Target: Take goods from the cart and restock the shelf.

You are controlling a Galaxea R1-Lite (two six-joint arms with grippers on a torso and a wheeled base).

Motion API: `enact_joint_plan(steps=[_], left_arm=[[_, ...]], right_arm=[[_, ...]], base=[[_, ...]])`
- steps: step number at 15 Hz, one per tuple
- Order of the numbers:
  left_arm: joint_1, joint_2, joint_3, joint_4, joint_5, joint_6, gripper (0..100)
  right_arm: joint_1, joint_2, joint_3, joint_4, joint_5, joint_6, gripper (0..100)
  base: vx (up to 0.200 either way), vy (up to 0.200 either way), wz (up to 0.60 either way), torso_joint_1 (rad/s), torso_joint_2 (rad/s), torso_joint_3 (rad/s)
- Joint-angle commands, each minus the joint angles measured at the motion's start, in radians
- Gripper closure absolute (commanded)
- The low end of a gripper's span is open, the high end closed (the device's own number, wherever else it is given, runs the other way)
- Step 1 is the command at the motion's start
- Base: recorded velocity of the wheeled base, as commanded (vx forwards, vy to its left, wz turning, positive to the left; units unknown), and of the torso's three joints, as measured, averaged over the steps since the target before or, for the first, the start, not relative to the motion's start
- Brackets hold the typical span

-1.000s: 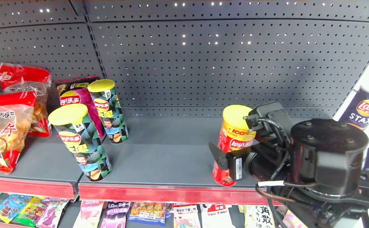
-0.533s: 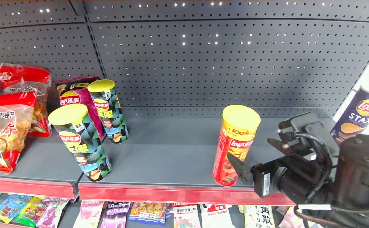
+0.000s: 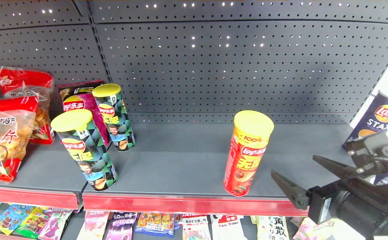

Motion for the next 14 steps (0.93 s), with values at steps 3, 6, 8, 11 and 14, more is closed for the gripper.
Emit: enact_joint_plan(steps=[3, 6, 8, 11, 14], left_arm=[[-0.001, 0.008, 0.003, -0.002, -0.017, -0.001, 100], [-0.001, 0.015, 0.006, -0.002, -0.063, -0.001, 100], [-0.001, 0.034, 0.009, -0.002, -0.102, -0.001, 100], [-0.001, 0.043, 0.008, -0.004, -0.131, -0.002, 100], [-0.001, 0.069, 0.005, -0.056, -0.132, -0.008, 100]], right_arm=[[-0.172, -0.162, 0.089, 0.001, 0.121, -0.011, 0], [-0.350, -0.360, 0.207, 0.009, 0.298, -0.133, 0], [-0.427, -0.448, 0.240, 0.044, 0.341, -0.152, 0], [-0.479, -0.583, 0.241, 0.199, 0.339, -0.150, 0], [-0.499, -0.782, 0.198, 0.480, 0.338, -0.150, 0]], base=[[0.000, 0.000, 0.00, 0.000, 0.00, 0.000], [0.000, 0.000, 0.00, 0.000, 0.00, 0.000], [0.000, 0.000, 0.00, 0.000, 0.00, 0.000], [0.000, 0.000, 0.00, 0.000, 0.00, 0.000], [0.000, 0.000, 0.00, 0.000, 0.00, 0.000]])
